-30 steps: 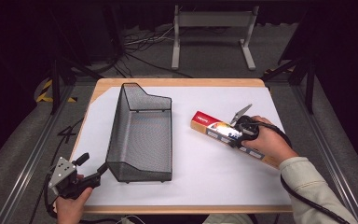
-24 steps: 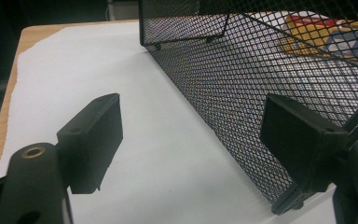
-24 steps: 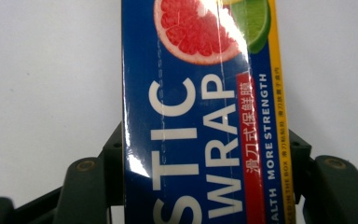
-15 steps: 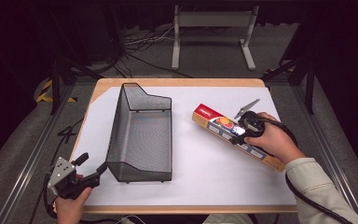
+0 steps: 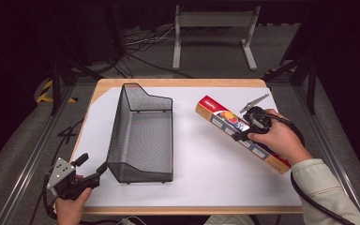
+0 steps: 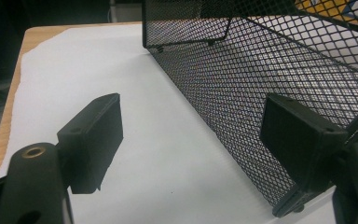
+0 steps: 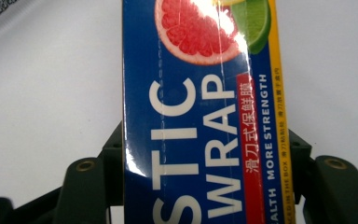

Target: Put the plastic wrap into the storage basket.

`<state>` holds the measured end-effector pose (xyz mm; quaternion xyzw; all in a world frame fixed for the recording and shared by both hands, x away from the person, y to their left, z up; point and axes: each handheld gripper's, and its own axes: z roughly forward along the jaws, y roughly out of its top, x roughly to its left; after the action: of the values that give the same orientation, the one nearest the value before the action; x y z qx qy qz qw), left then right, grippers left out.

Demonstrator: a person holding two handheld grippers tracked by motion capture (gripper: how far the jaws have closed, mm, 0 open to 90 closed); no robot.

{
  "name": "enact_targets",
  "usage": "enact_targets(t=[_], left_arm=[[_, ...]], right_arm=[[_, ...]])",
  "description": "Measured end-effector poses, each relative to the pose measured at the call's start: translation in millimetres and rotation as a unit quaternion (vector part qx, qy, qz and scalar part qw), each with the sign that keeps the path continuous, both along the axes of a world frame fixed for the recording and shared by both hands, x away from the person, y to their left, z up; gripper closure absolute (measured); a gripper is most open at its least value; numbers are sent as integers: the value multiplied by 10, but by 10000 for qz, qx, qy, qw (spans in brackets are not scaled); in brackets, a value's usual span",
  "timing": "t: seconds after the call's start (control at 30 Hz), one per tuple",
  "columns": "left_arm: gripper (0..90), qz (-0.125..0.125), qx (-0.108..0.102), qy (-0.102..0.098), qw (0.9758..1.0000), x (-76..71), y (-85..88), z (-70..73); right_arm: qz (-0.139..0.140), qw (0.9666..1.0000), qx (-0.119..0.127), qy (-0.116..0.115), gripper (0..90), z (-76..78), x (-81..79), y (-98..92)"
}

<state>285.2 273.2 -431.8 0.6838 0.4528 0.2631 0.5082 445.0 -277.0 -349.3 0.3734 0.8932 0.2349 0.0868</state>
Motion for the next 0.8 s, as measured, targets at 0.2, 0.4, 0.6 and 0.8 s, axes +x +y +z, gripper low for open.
enact_targets(t=[0.2, 0.4, 0.6, 0.8], left_arm=[[220, 31, -11, -3, 10000, -4, 0, 0], [220, 33, -15, -6, 10000, -3, -2, -1], [220, 34, -7, -10, 10000, -6, -1, 1], [220, 14, 14, -3, 10000, -5, 0, 2]], right_arm=[[-303, 9993, 205, -82, 396, 123, -43, 14], [-393, 9986, 217, -263, 396, 241, -110, 71], [-792, 9960, 235, -329, 397, 328, -189, 149], [-876, 9941, 344, -530, 399, 386, -239, 218]])
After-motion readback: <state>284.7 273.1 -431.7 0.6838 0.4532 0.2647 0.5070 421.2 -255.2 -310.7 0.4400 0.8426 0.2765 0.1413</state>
